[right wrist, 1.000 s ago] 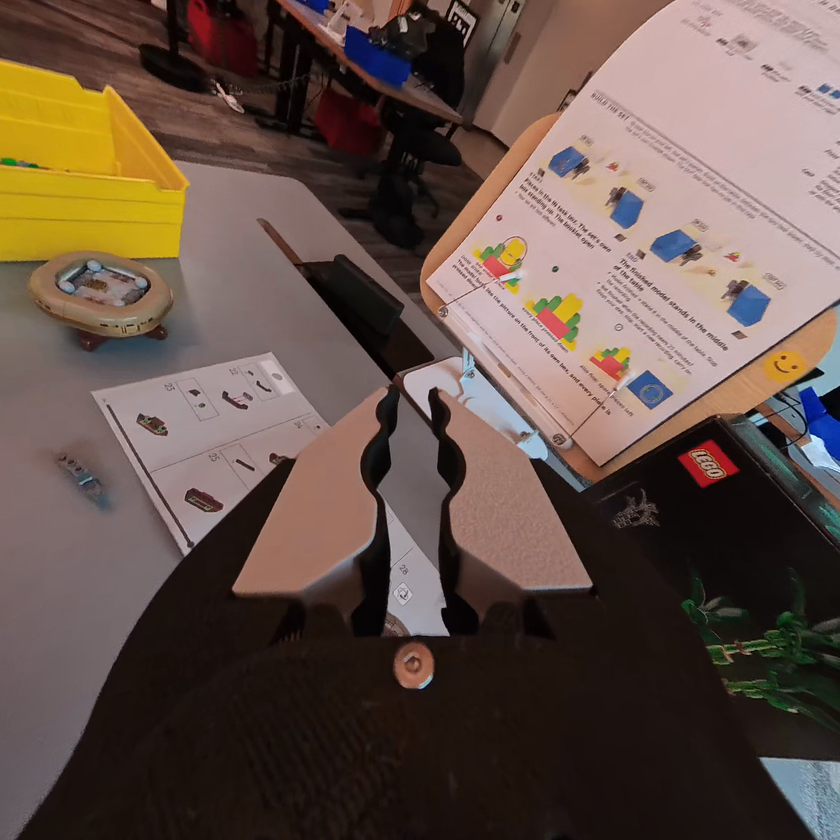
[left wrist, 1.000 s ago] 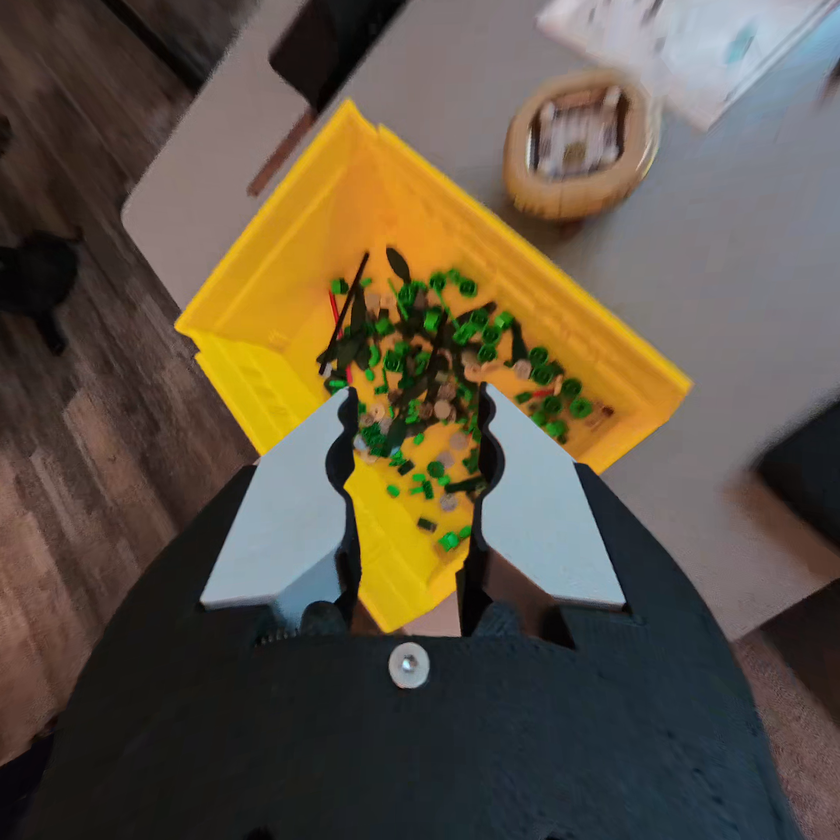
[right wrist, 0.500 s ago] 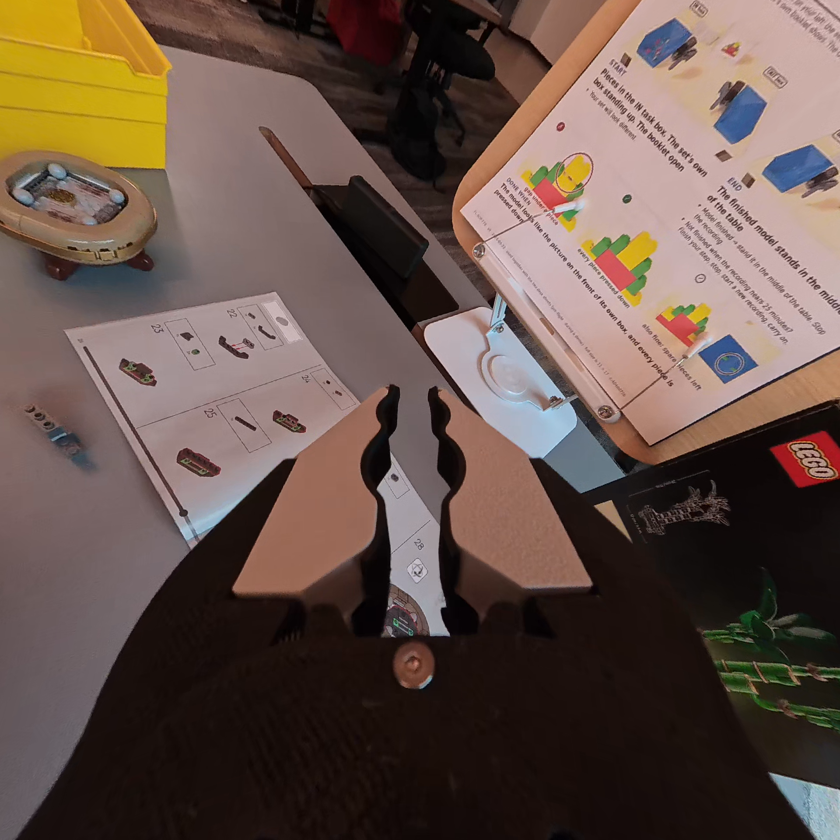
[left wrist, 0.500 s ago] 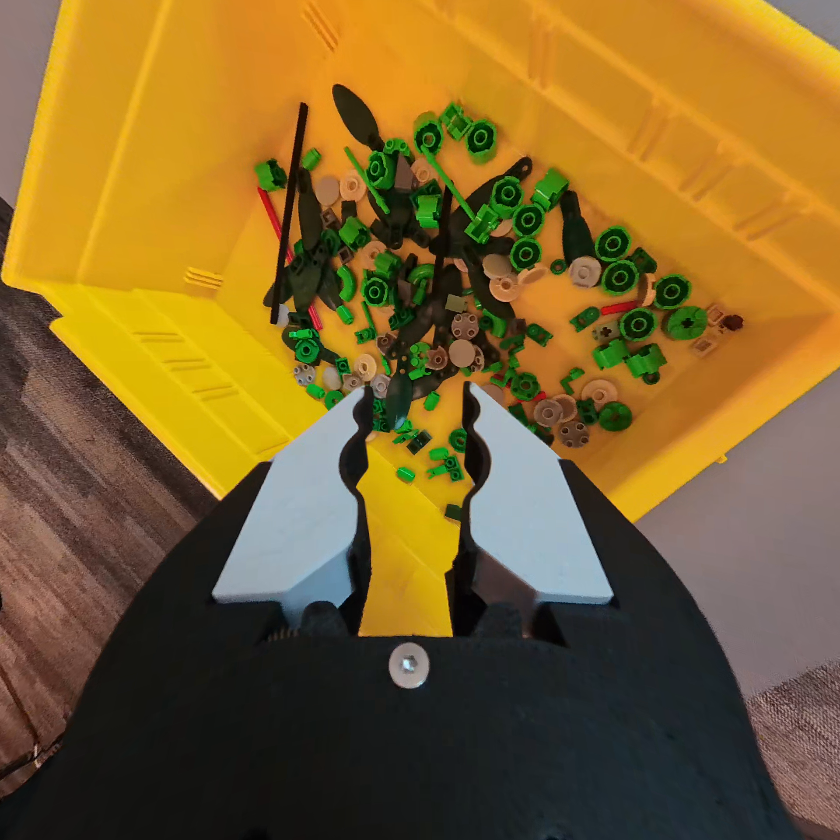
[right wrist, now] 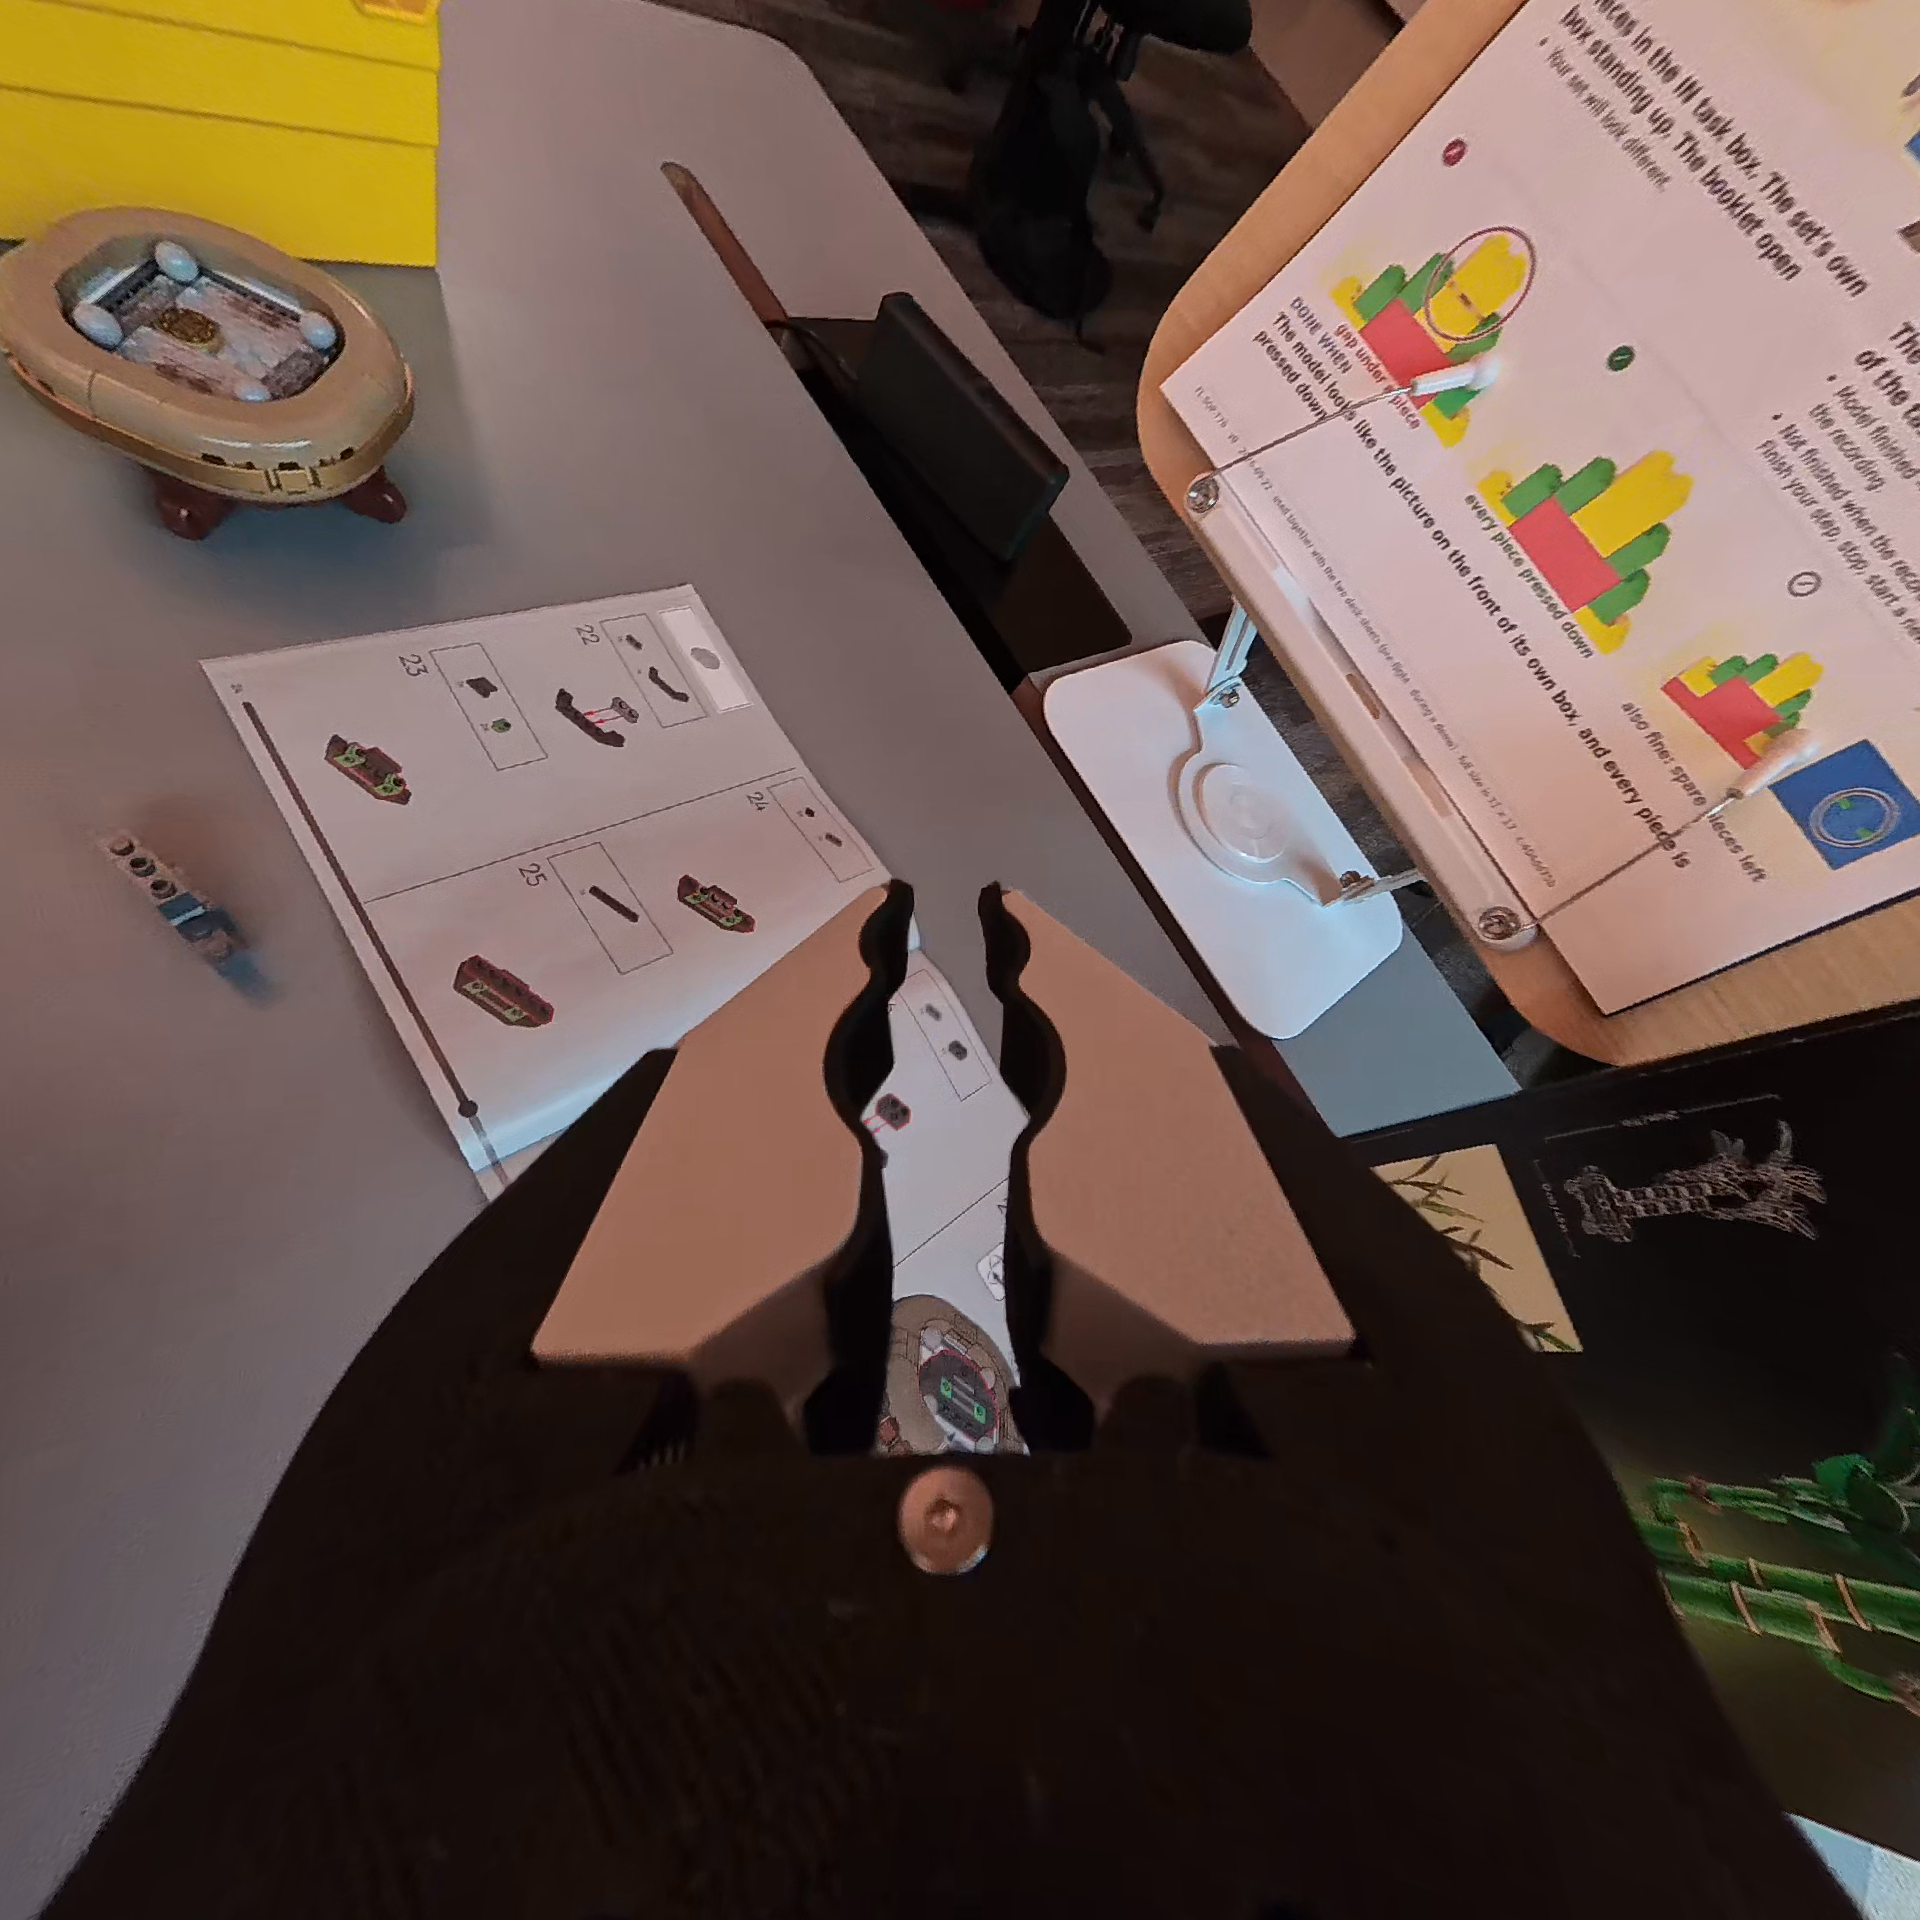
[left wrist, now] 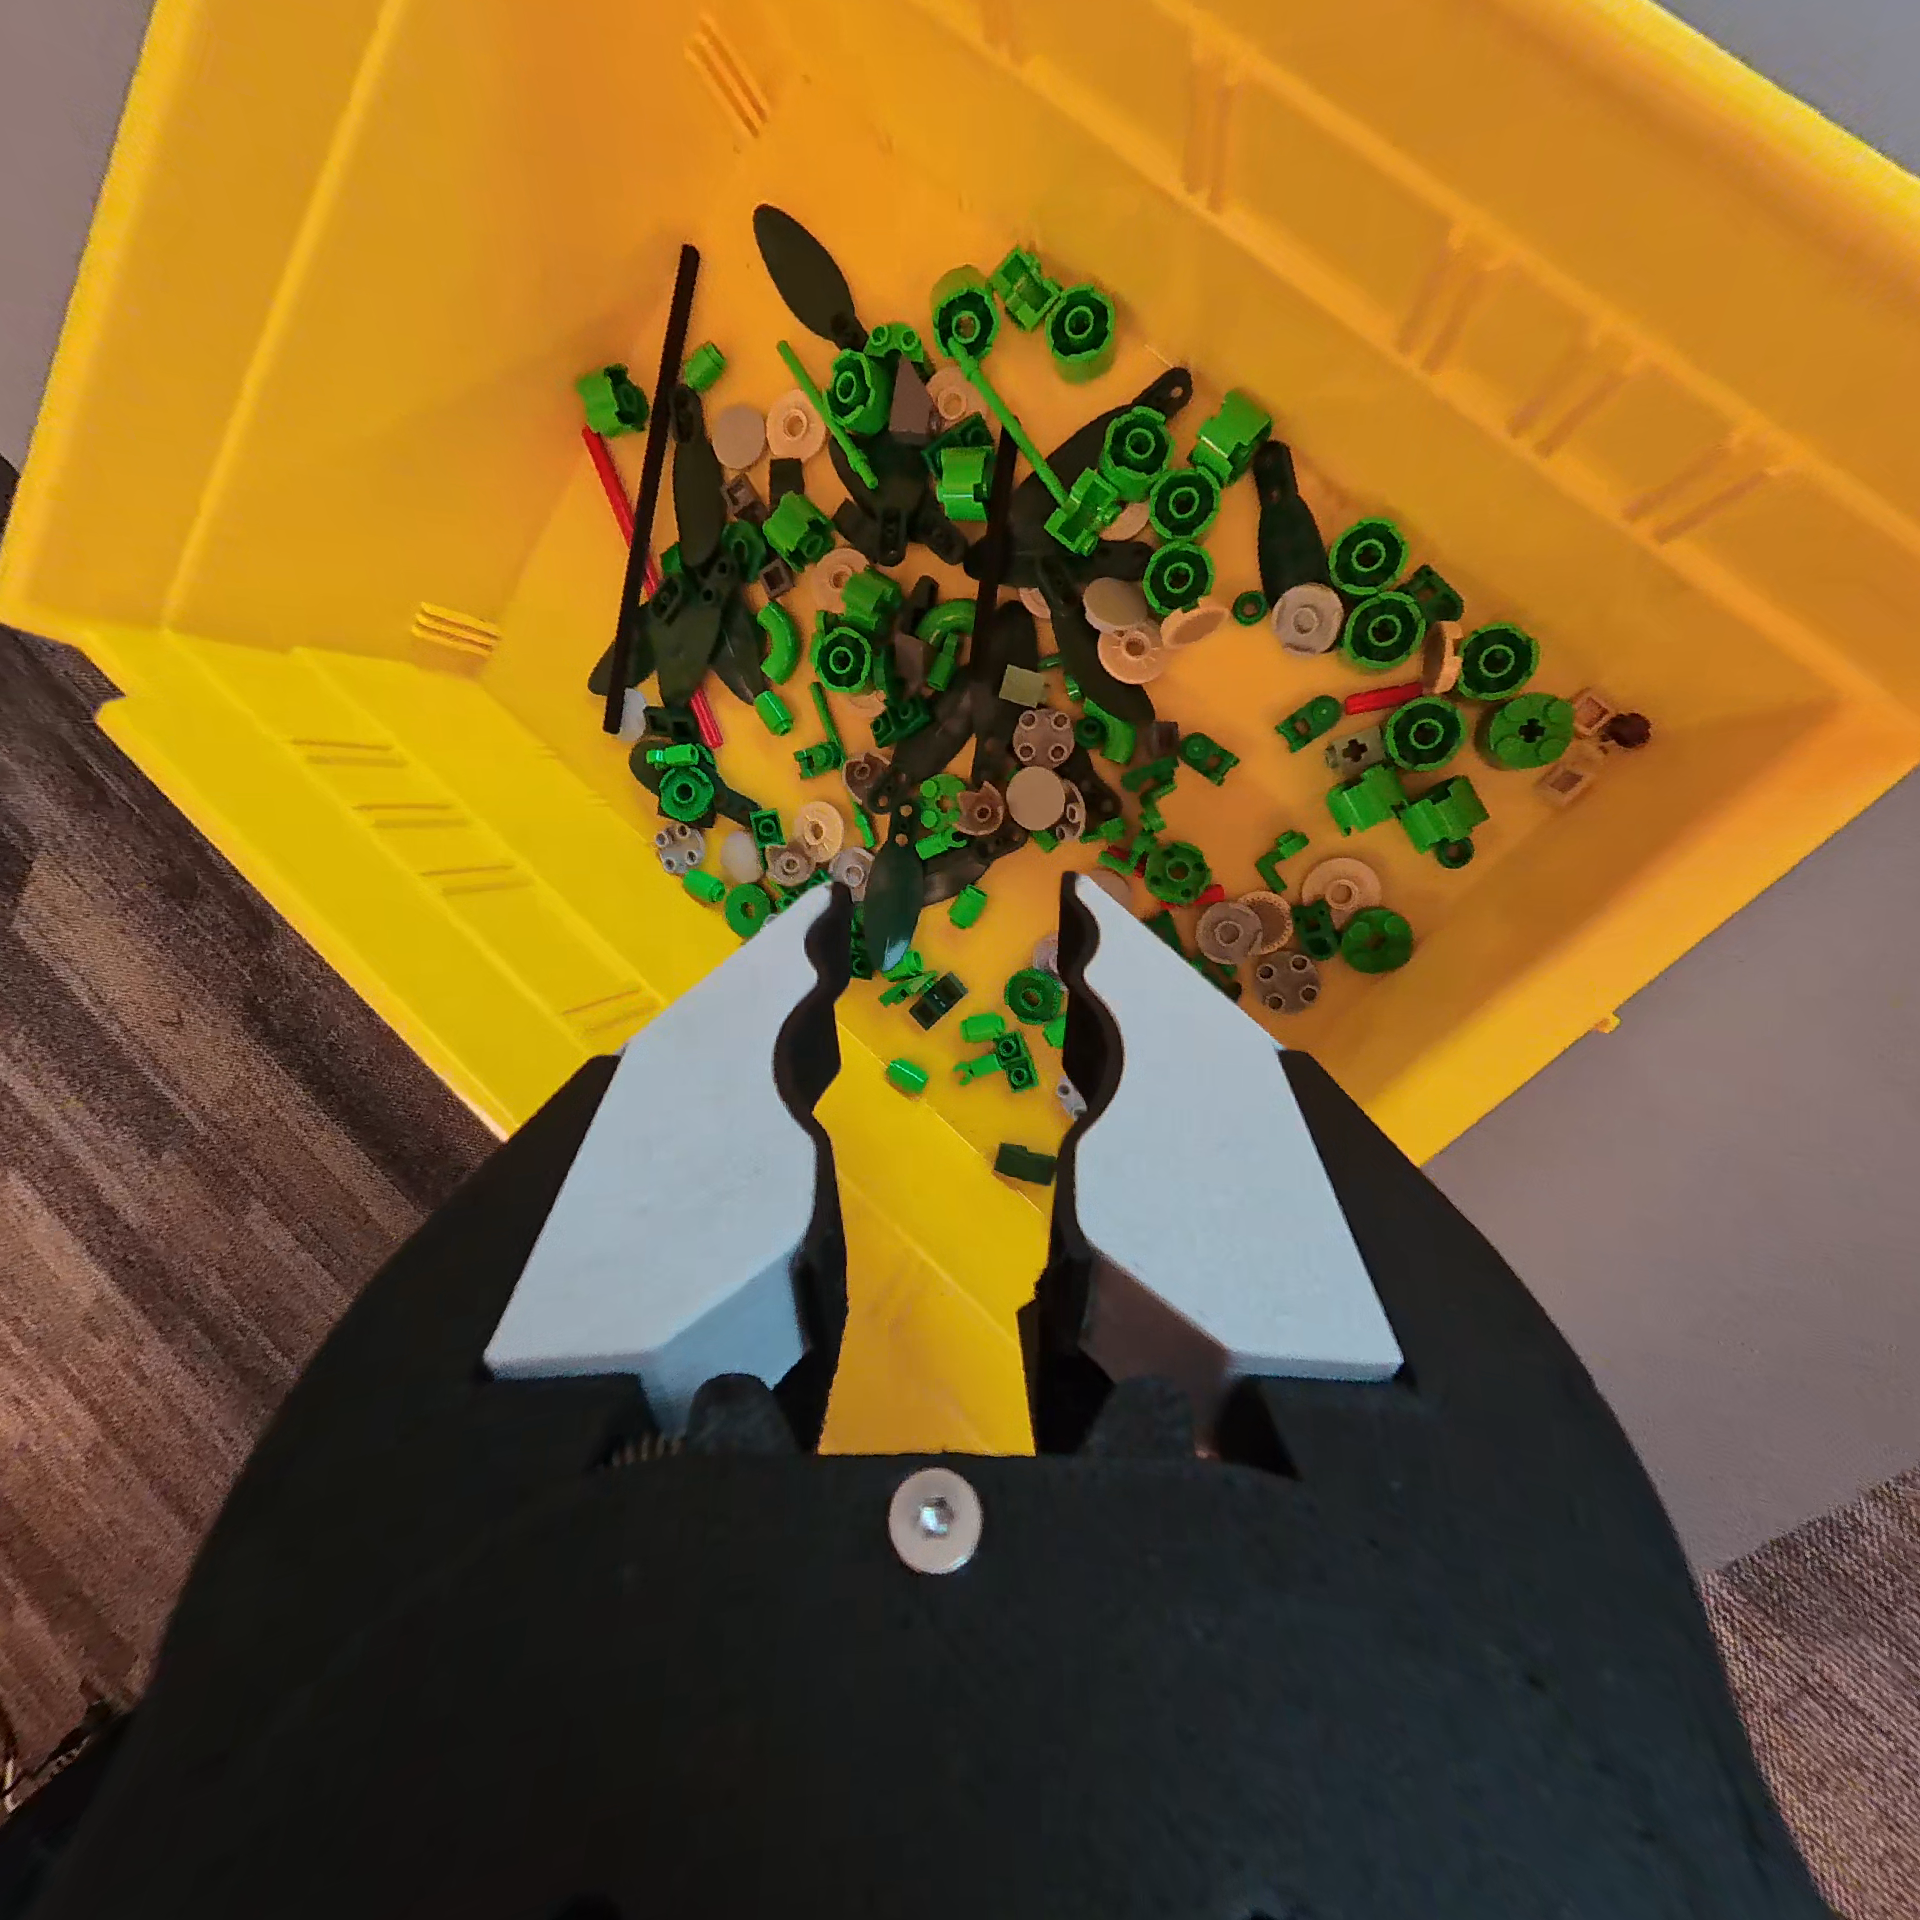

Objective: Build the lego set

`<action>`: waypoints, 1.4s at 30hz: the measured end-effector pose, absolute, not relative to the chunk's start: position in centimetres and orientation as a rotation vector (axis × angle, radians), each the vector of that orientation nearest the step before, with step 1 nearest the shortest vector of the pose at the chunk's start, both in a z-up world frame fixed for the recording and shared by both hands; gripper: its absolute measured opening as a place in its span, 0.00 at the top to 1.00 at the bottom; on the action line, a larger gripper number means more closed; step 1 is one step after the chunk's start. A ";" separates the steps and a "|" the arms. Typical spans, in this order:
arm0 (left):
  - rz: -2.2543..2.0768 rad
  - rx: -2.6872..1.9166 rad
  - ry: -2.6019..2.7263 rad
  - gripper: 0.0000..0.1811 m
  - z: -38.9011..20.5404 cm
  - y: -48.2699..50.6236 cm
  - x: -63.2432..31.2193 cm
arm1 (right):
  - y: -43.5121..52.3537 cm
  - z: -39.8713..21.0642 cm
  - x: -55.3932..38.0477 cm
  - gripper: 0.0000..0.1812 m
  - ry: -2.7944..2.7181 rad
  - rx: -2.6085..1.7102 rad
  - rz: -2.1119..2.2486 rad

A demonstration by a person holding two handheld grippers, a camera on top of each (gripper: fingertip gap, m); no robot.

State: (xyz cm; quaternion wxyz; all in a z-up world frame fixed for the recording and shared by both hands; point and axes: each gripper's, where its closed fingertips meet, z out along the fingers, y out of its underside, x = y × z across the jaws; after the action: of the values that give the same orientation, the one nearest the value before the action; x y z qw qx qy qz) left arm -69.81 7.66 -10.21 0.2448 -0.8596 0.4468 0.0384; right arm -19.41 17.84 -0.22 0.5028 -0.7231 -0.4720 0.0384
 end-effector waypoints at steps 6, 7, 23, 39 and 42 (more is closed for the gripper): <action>0.100 -2.317 1.221 0.79 -9.9 7.3 -69.5 | 17.8 -1.2 -19.7 0.93 -1.170 -1.769 0.099; 0.082 -2.303 1.218 0.79 -9.8 7.6 -69.2 | 17.7 -1.2 -19.9 0.92 -1.175 -1.769 0.104; -0.286 -2.223 1.206 0.86 -13.1 16.4 -62.3 | 16.8 -2.0 -20.4 0.92 -1.252 -1.763 0.115; -0.265 -2.289 1.192 0.87 -15.6 16.9 -63.2 | 16.7 -2.4 -20.1 0.93 -1.267 -1.778 0.104; -0.267 -2.283 1.189 0.88 -15.6 17.0 -63.1 | 16.7 -2.4 -20.0 0.93 -1.267 -1.781 0.105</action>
State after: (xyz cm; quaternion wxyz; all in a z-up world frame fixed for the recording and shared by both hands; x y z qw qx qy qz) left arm -63.10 17.05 -15.59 0.2736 -0.8486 0.4419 -0.0993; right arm -20.01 16.71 -2.44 0.4589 -0.7232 -0.5144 0.0426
